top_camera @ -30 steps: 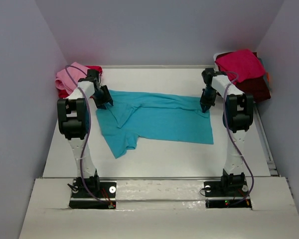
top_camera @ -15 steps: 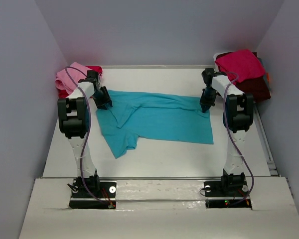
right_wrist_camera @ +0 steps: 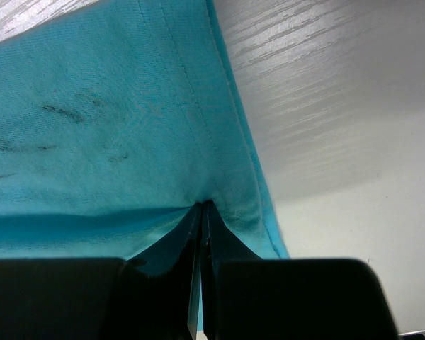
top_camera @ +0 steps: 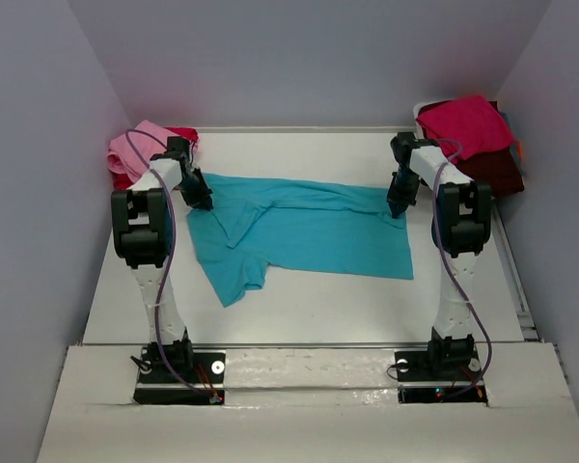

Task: Fold and stack the t-shirts
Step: Fold the flattened tshirt in 1/3 of the way

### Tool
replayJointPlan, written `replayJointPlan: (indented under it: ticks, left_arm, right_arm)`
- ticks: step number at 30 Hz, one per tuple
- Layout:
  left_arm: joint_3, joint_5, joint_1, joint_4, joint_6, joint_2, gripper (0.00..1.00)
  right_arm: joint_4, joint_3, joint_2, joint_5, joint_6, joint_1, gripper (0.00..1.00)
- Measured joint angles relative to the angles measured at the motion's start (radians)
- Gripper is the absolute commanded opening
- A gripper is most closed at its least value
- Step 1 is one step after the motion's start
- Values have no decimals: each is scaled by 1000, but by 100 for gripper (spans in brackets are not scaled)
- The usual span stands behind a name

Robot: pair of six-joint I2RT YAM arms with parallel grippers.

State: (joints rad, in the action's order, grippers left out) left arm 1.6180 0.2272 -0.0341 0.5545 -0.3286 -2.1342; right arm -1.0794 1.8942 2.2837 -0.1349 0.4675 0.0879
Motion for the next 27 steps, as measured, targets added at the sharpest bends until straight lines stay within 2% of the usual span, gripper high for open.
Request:
replayJointPlan:
  ticks: [8,27]
  left_arm:
    - [0,-3,-4,1,-2,0,9]
    - [2,0,-36,21,-2,8,7]
  right_arm:
    - [0,0,0,0,0,0,7]
    - [2,0,1,0,0,0,7]
